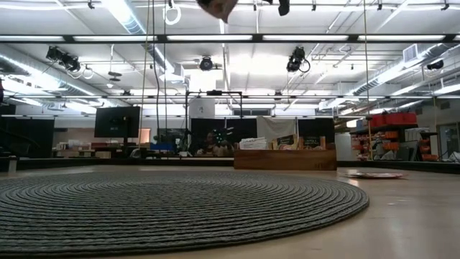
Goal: Pick & Place Tea
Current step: Put the orange tea bag into the right section of the wooden organizer
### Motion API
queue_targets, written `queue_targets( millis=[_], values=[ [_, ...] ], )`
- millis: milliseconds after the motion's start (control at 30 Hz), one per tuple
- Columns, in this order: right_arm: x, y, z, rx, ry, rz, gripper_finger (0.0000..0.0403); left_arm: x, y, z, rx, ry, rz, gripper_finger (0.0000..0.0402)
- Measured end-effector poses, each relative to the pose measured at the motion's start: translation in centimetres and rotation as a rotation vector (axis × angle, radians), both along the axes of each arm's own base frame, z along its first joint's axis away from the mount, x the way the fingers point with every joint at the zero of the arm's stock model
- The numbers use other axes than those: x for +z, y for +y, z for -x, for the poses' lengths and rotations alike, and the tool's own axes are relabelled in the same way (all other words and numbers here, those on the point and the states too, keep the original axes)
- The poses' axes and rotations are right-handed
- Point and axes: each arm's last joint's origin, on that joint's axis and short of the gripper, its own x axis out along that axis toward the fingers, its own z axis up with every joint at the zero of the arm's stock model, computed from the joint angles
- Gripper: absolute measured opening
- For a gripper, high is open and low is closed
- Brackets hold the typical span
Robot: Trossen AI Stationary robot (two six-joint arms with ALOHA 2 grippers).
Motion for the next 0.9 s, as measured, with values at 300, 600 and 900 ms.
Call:
queue_targets(
  millis=[300,600,900],
  values=[
    [4.1,-0.7,-0.1,0.187,0.324,0.067,0.0171,-1.7,0.7,0.8,-0.154,0.230,0.065,0.0001],
    [5.2,-2.6,-2.4,0.385,0.515,0.036,0.0160,-2.4,0.8,1.3,-0.286,0.356,0.085,0.0001],
    [1.4,-2.9,-7.5,0.487,0.608,-0.043,0.0160,-2.8,0.7,1.6,-0.302,0.401,0.115,0.0001]
  ],
)
